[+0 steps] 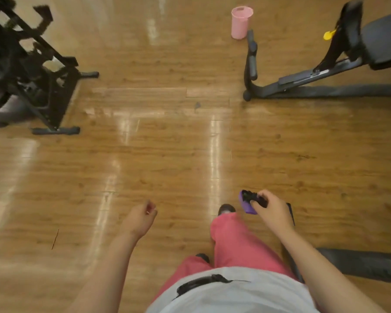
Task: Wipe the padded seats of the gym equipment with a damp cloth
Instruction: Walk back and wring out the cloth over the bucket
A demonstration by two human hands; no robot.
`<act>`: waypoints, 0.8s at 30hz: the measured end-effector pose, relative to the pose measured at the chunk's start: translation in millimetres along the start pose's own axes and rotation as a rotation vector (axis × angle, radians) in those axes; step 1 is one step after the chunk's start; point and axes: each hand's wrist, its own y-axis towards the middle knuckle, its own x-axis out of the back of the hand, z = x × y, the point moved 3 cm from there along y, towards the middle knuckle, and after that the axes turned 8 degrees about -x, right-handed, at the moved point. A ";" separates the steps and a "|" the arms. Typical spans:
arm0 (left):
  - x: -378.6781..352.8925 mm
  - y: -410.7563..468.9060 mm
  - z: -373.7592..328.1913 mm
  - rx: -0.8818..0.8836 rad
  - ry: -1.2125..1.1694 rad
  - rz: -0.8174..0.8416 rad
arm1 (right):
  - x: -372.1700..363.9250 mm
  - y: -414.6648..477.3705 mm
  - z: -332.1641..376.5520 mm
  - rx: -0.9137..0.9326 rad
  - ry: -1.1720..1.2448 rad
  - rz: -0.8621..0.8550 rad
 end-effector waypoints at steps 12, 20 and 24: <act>41.6 260.9 -123.6 -0.026 -0.019 0.156 | 50.7 268.6 137.4 0.008 -0.057 0.067; 118.4 432.0 -182.2 -0.030 -0.121 0.086 | 72.3 436.5 249.2 0.062 -0.109 0.033; 154.3 536.9 -198.4 -0.099 -0.112 0.180 | 57.4 523.0 301.9 0.022 -0.081 0.018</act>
